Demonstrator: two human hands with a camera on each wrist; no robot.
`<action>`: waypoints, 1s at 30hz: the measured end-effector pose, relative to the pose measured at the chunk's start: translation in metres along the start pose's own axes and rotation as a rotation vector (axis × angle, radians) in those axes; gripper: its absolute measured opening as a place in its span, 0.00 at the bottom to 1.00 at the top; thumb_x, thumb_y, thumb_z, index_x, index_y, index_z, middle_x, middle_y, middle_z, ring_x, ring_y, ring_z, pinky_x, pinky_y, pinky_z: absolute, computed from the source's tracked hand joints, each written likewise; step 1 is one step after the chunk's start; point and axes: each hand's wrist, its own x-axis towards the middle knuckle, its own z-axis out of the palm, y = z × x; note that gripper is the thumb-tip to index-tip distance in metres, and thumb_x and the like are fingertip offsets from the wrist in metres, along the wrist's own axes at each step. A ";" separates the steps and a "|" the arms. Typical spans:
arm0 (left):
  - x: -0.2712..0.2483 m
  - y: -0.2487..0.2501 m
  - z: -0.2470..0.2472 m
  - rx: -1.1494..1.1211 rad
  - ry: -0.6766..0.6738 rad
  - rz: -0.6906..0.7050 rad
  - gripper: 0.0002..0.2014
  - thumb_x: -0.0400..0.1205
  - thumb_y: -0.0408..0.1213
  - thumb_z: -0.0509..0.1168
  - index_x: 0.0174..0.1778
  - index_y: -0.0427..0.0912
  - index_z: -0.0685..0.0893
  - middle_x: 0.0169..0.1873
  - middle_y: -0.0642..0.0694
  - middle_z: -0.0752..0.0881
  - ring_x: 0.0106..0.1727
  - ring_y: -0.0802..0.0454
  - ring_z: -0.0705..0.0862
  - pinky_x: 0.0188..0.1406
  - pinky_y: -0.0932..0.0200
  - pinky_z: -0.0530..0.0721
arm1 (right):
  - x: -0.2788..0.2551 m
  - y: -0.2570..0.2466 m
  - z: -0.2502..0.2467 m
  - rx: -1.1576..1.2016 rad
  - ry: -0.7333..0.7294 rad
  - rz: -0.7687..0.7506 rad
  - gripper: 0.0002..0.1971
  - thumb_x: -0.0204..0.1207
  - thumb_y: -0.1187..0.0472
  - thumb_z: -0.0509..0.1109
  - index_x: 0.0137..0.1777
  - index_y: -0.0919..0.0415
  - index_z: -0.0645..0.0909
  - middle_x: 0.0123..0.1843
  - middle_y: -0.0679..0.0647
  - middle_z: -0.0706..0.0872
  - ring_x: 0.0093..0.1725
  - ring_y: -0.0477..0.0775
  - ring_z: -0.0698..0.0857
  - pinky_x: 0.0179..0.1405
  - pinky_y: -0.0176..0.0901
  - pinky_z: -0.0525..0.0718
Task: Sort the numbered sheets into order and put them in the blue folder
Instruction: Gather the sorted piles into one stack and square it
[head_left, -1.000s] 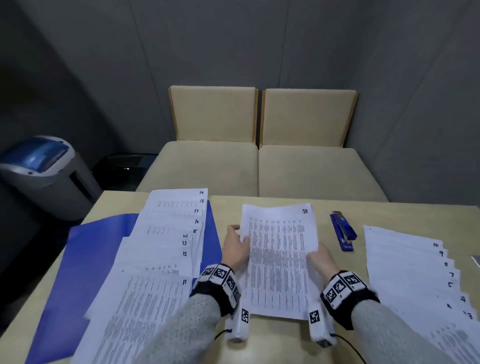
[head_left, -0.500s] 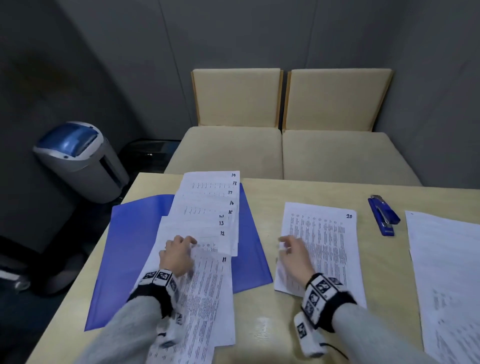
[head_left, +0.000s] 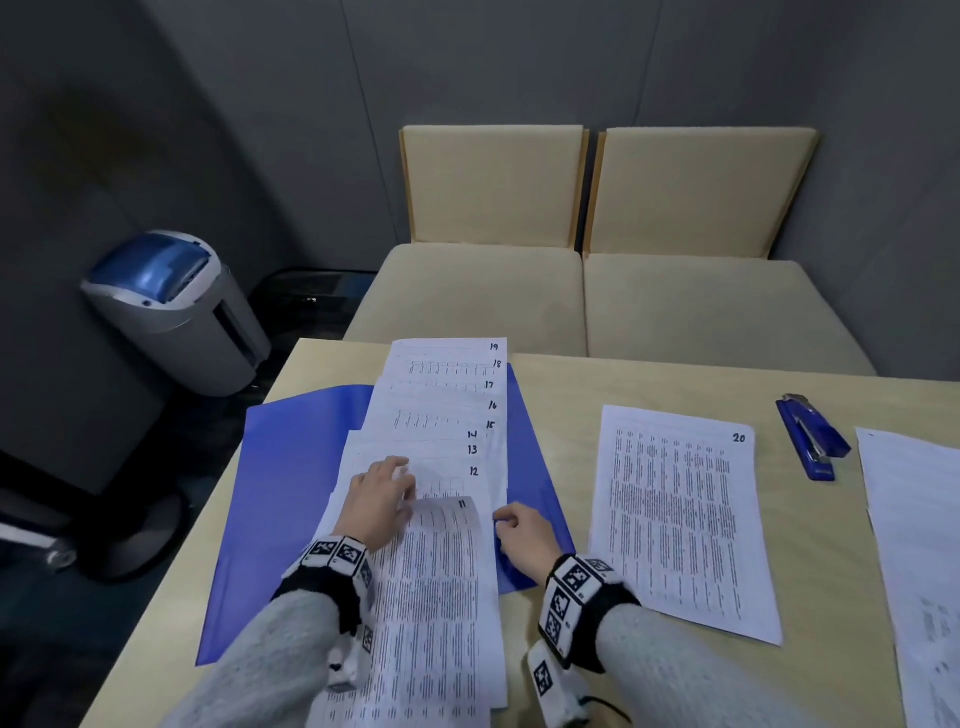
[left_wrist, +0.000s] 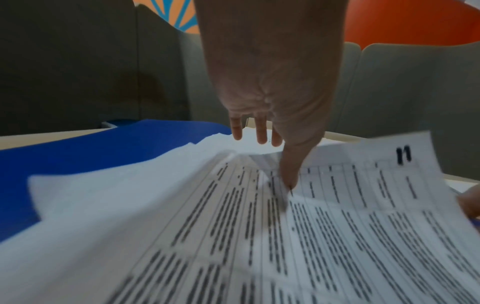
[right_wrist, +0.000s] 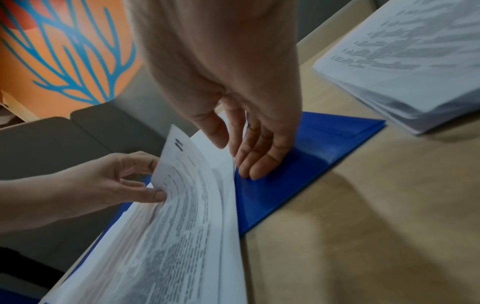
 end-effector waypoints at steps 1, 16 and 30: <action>0.004 -0.002 -0.001 0.004 -0.036 0.001 0.02 0.79 0.38 0.65 0.46 0.47 0.80 0.77 0.49 0.66 0.76 0.49 0.66 0.71 0.50 0.64 | 0.003 -0.003 0.001 0.008 -0.001 0.010 0.15 0.82 0.63 0.56 0.64 0.61 0.79 0.62 0.56 0.84 0.59 0.55 0.83 0.57 0.44 0.79; 0.063 -0.002 -0.016 0.009 -0.243 0.031 0.17 0.74 0.35 0.68 0.31 0.57 0.66 0.44 0.53 0.70 0.44 0.51 0.71 0.49 0.59 0.62 | 0.052 -0.031 -0.001 -0.023 0.116 0.034 0.05 0.77 0.59 0.65 0.50 0.58 0.77 0.48 0.51 0.79 0.46 0.50 0.79 0.47 0.43 0.78; 0.117 -0.003 -0.023 -0.137 -0.397 -0.025 0.26 0.70 0.33 0.72 0.59 0.57 0.71 0.54 0.52 0.68 0.53 0.44 0.77 0.59 0.44 0.79 | 0.085 -0.042 -0.007 -0.057 0.111 0.056 0.15 0.74 0.61 0.70 0.33 0.49 0.67 0.35 0.43 0.74 0.44 0.51 0.79 0.43 0.40 0.75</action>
